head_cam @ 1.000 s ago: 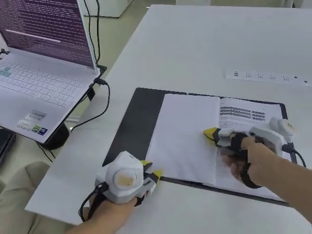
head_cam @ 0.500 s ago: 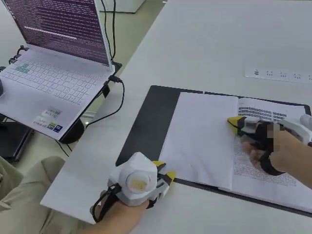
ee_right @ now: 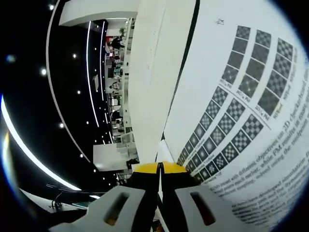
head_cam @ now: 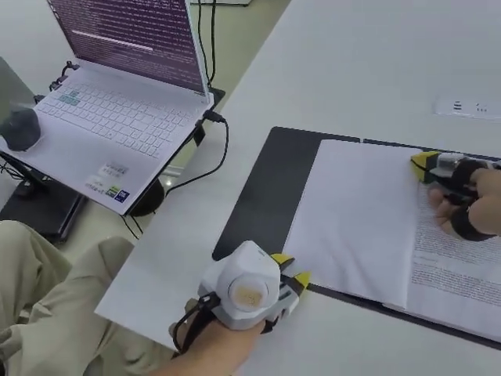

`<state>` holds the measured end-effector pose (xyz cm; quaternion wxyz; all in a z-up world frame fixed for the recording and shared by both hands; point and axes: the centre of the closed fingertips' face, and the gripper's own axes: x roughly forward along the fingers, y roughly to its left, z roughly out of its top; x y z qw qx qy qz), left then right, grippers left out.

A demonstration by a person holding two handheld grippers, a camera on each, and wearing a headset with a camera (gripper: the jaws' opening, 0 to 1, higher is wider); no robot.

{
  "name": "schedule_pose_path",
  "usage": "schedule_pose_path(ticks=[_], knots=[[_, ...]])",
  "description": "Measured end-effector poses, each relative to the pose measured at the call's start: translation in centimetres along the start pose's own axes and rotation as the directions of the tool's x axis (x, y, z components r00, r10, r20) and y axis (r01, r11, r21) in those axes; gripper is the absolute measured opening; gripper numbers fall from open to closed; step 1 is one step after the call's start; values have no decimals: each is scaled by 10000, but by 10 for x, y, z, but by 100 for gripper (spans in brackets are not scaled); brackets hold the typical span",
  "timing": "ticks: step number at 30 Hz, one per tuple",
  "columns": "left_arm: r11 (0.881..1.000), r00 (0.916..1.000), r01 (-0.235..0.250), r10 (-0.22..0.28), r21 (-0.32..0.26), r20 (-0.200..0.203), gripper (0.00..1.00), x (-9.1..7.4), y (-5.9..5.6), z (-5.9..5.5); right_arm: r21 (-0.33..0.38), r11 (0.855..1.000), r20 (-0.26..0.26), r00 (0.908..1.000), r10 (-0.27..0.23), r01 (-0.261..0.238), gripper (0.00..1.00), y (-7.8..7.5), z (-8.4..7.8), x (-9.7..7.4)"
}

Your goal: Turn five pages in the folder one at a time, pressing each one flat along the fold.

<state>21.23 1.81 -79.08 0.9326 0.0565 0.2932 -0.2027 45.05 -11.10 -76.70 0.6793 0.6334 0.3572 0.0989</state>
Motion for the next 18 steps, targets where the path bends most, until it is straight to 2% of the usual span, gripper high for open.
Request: schedule_pose_path(ticks=[2,6,9,14,18], knots=[[10000,10000,-31,31,-6,17,18,0,0,0,-18,10000,108,9999,44,-43,0,3,2,3],[10000,10000,-56,56,-22,52,18,1,0,1,182,9997,652,9978,126,-138,0,7,12,9],[10000,10000,-55,55,-28,57,18,1,-1,2,248,9996,735,9973,87,-105,0,6,14,10],[10000,9999,-64,65,-66,112,18,2,-1,2,122,9998,530,9985,156,-163,0,5,12,6],[10000,9999,-59,59,-62,106,18,2,-2,2,42,9999,-92,9999,124,-123,0,2,2,-1]])
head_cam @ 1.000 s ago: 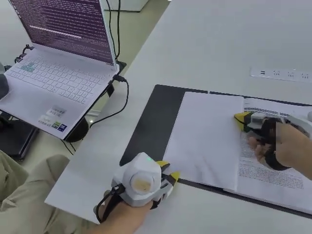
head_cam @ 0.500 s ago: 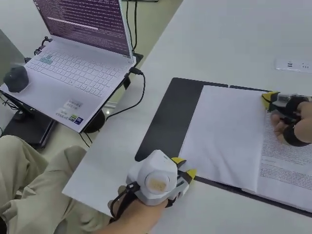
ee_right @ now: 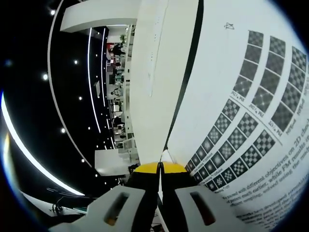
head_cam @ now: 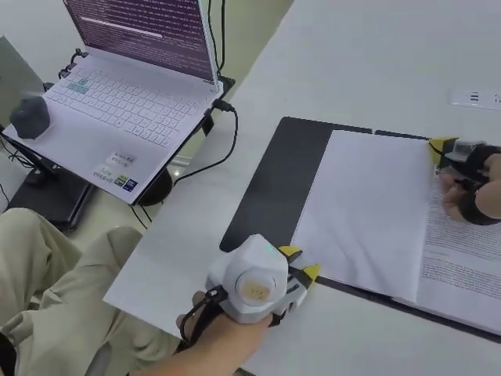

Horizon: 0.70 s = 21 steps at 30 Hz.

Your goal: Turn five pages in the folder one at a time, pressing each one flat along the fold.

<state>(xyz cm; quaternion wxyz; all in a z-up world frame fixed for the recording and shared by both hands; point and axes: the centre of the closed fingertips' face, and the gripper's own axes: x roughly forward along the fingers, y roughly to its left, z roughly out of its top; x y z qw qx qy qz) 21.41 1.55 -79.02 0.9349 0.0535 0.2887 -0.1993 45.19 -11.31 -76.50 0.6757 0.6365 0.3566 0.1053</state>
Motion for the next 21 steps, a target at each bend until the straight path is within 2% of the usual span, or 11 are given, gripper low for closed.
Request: schedule_pose_path(ticks=[8,12,21], knots=[[10000,10000,8,-8,21,-40,18,1,-1,1,-241,9997,-611,9981,-91,76,0,-7,-16,-18],[10000,10000,18,-18,42,-91,18,1,-1,2,-260,9997,-1030,9947,-36,9,0,-11,-29,-28],[10000,9999,29,-28,48,-159,18,0,-2,2,-206,9998,-1566,9877,14,-47,0,-22,-52,-50]])
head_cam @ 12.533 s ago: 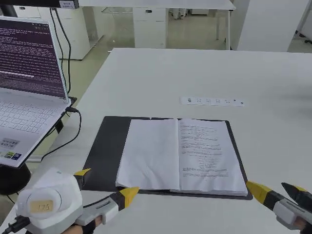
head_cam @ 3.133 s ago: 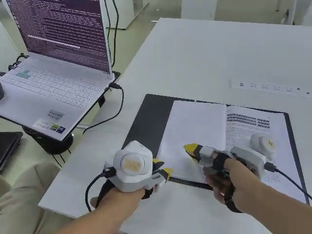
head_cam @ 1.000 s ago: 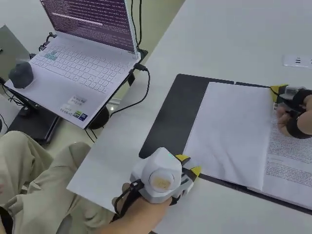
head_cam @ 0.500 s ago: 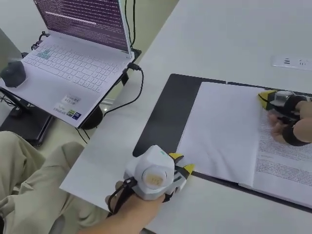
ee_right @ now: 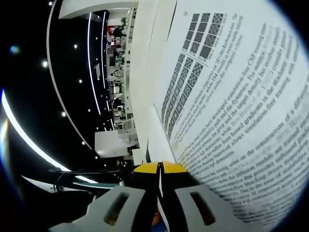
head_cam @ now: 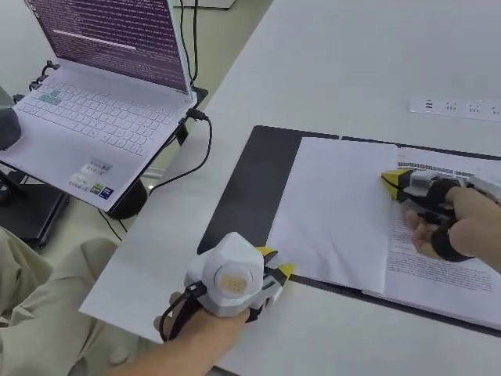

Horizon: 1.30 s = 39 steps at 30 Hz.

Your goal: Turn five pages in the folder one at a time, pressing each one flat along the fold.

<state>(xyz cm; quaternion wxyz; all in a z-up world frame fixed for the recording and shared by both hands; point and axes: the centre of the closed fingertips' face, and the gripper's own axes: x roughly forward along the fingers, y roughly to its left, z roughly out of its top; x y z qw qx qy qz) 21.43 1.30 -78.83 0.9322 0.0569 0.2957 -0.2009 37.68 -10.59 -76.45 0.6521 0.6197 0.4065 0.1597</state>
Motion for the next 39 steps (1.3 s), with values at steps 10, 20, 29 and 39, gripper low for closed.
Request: schedule_pose_path(ticks=[10,20,29,39], knots=[[10000,10000,-3,3,28,-78,18,-1,0,-1,38,9999,-506,9986,164,-162,0,-8,-32,-22],[9999,9998,10,-8,118,-175,18,-2,1,-4,-143,9998,-1342,9909,106,-126,0,-28,-76,-51],[9998,9995,20,-14,198,-303,18,-4,1,-5,-33,10000,-1592,9872,78,-84,0,-48,-85,-64],[9997,9994,6,2,237,-339,18,-4,0,-4,15,10000,-1750,9845,-90,95,0,-67,-103,-87]])
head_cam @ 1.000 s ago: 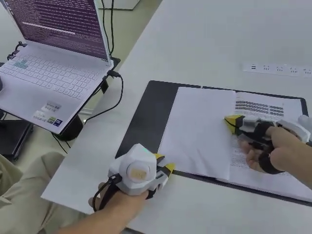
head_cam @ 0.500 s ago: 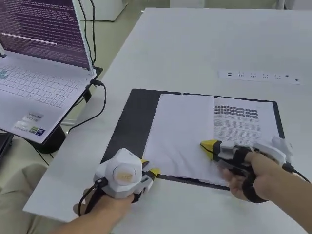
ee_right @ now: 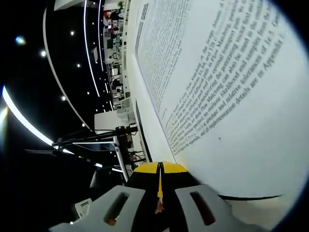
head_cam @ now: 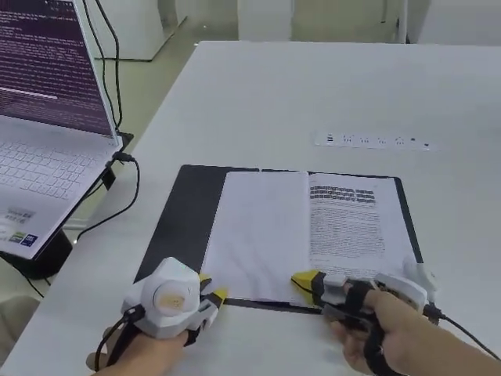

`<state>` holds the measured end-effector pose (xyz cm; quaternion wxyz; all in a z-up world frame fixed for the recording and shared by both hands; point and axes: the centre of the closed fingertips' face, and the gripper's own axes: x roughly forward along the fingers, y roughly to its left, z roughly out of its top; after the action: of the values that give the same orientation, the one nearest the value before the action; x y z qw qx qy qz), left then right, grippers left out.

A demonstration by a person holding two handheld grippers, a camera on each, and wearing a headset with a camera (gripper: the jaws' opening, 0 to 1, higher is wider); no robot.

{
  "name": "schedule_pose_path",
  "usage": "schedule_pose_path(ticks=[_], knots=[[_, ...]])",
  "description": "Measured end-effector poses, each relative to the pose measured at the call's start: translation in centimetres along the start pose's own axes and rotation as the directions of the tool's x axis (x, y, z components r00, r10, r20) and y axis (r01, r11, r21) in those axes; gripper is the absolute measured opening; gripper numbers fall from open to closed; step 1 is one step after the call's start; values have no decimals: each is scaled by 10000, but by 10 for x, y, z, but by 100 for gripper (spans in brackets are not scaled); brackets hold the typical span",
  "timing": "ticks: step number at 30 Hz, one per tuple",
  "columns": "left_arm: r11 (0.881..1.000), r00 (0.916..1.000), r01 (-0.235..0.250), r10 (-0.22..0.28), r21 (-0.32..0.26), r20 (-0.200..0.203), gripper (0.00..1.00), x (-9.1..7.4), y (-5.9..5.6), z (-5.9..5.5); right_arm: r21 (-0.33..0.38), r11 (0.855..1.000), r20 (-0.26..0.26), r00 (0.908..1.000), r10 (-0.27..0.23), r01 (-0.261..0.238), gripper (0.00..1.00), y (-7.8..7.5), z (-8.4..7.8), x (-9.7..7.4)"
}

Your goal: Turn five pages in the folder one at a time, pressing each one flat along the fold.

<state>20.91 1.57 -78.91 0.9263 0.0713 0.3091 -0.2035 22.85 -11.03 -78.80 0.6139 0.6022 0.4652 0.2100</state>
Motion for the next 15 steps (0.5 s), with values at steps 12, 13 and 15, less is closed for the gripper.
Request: schedule_pose_path(ticks=[12,13,15], knots=[[9999,9997,-103,103,-9,-237,17,0,0,0,556,9985,-111,9999,20,-14,0,-13,-30,-15],[9999,9996,-116,114,-63,-264,17,0,0,0,531,9986,-168,9999,-2,11,0,-14,-33,-16],[9998,9995,-135,130,-158,-296,17,1,0,-1,467,9989,-224,9997,-92,102,0,-15,-40,-20]])
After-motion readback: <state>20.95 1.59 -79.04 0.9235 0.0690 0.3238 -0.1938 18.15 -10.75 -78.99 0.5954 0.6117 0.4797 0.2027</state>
